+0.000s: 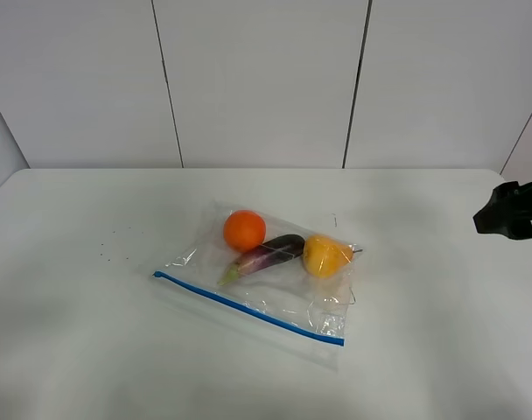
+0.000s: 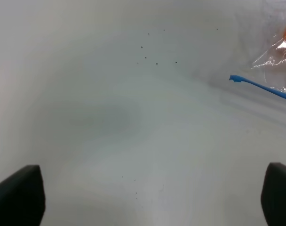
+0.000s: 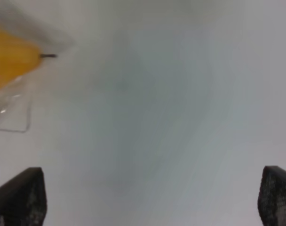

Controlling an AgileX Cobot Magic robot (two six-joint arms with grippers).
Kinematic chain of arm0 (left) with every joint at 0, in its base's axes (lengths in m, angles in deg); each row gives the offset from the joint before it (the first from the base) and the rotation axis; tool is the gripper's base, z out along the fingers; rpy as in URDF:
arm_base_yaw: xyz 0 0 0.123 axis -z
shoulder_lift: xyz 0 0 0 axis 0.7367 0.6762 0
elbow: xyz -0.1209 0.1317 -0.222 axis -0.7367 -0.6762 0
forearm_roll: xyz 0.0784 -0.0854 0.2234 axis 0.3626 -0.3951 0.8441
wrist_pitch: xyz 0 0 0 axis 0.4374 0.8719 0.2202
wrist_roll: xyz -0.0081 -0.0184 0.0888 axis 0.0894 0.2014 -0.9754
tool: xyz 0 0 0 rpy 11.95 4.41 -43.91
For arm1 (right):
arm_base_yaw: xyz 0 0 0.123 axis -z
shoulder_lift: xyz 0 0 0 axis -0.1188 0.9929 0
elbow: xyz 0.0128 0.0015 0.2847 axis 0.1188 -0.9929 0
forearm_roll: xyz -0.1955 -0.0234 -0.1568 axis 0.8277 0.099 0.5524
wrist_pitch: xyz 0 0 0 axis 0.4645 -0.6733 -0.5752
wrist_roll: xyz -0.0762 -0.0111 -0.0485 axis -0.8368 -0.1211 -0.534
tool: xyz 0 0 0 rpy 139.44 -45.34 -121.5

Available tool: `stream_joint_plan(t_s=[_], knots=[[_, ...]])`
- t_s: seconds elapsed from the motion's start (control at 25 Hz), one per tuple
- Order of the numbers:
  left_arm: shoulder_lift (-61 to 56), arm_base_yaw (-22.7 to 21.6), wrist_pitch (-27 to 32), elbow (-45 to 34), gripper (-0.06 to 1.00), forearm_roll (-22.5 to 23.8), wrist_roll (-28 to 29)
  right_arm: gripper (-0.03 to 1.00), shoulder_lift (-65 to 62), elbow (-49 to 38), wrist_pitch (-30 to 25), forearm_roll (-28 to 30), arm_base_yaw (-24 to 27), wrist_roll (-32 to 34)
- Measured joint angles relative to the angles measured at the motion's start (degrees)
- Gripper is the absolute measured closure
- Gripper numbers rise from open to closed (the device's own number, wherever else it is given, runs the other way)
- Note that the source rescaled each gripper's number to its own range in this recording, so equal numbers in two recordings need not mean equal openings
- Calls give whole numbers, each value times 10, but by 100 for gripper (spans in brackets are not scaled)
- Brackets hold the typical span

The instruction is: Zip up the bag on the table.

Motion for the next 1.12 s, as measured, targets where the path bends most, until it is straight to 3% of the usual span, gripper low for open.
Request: stream_joint_plan(t_s=[0.68,1.12], knots=[[0,0,0,0,-5,0,0,-3,-315,-147,-77,-28,0,-10],[0,0,0,0,-5,0,0,-3,-391,-170,-118,-43,0,-10]])
